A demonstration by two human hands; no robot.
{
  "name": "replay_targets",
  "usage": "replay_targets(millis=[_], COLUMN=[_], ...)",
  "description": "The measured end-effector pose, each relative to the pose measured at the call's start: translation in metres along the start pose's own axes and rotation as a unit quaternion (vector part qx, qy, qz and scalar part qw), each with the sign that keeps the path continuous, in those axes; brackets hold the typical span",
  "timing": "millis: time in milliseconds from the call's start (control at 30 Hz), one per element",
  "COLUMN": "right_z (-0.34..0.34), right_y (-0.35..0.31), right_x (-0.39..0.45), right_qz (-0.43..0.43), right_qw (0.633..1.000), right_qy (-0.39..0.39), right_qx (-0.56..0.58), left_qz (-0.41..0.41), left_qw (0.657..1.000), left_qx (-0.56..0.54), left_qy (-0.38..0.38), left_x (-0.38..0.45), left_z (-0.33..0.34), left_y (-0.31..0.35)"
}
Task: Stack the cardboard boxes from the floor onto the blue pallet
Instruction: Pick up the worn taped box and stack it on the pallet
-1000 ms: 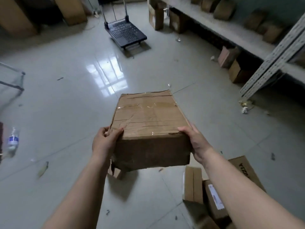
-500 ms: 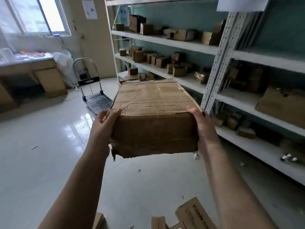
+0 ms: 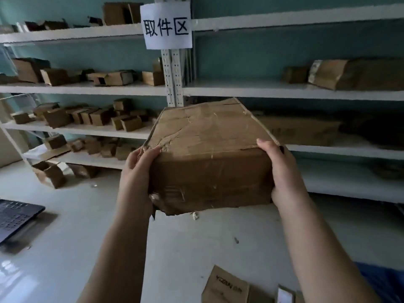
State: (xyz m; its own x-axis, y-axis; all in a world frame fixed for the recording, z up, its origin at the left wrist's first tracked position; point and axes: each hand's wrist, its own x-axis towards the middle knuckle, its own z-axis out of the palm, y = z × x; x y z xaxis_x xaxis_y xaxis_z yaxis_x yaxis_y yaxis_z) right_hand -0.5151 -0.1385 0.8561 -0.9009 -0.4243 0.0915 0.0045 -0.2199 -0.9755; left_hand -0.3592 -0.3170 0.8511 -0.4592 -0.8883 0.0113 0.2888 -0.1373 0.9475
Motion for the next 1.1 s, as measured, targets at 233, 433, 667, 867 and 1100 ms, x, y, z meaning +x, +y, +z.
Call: replay_targets(millis=[233, 433, 667, 867, 1100], right_z=[-0.045, -0.102, -0.156, -0.208, -0.297], right_y=[-0.010, -0.003, -0.014, -0.017, -0.028], right_x=[-0.043, -0.106, -0.175, -0.214, -0.247], right_qz=[-0.047, -0.062, -0.078, -0.080, -0.048], right_qw=[0.986, 0.950, 0.891, 0.854, 0.846], right_qy=[0.160, 0.306, 0.448, 0.513, 0.529], right_qx=[-0.004, 0.003, 0.007, 0.028, 0.050], left_qz=[-0.065, -0.134, -0.162, -0.172, -0.159], left_qw=[0.982, 0.945, 0.891, 0.861, 0.855], left_qx=[-0.001, -0.002, 0.036, 0.045, 0.057], left_qy=[-0.177, -0.298, -0.423, -0.476, -0.490], left_x=[0.012, -0.025, -0.089, -0.146, -0.226], left_z=[0.050, 0.104, 0.160, 0.206, 0.257], left_y=[-0.016, -0.055, -0.084, -0.103, -0.131])
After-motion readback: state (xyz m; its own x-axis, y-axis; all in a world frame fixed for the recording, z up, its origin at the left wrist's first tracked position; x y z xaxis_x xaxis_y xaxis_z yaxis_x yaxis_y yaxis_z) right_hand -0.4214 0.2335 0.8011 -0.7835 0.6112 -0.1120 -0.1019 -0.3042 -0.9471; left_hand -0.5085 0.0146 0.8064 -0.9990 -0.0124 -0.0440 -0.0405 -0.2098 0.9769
